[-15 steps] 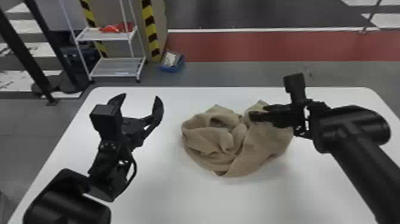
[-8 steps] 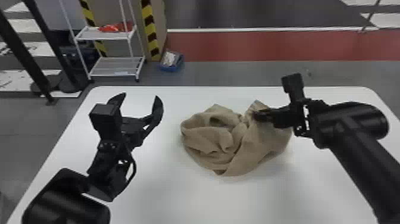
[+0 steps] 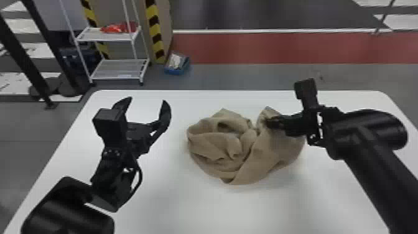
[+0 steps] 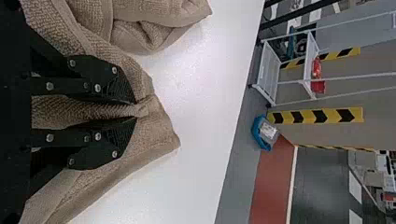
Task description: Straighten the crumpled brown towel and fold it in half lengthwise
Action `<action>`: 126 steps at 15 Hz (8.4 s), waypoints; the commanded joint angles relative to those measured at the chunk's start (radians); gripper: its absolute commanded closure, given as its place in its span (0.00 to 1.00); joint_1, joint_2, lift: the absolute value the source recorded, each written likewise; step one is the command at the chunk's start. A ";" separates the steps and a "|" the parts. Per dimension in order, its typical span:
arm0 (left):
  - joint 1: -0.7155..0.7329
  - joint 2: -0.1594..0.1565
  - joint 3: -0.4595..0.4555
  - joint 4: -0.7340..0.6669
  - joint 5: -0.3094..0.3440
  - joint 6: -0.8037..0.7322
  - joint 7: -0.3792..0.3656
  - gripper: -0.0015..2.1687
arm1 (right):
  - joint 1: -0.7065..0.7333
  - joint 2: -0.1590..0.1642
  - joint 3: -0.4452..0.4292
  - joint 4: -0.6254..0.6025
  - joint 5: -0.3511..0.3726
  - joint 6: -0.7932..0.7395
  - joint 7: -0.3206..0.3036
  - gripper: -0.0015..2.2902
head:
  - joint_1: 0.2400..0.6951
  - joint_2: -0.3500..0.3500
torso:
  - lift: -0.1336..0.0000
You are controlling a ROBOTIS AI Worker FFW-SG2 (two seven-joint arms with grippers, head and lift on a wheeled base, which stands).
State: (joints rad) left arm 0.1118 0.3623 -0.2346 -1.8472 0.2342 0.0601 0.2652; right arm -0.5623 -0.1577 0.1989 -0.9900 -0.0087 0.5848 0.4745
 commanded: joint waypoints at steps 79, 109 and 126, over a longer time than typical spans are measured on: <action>-0.043 0.003 -0.114 -0.001 0.163 0.292 -0.221 0.13 | 0.891 -0.006 -0.837 -0.662 -0.353 -0.423 0.144 0.53 | 1.00 0.00 | 0.08; -0.089 -0.052 -0.279 -0.055 0.272 0.452 -0.248 0.87 | 0.953 -0.006 -0.832 -0.688 -0.409 -0.539 0.162 0.53 | 1.00 0.00 | 0.08; 0.083 0.079 0.121 -0.799 0.306 1.044 -0.037 0.87 | 0.757 -0.025 -0.914 -0.931 -0.695 -0.082 0.075 0.53 | 1.00 0.00 | 0.08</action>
State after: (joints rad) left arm 0.2700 0.4620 -0.0507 -2.6795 0.5869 1.0821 0.2254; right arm 0.2859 -0.1736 -0.7536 -2.0303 -0.7914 0.4993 0.5497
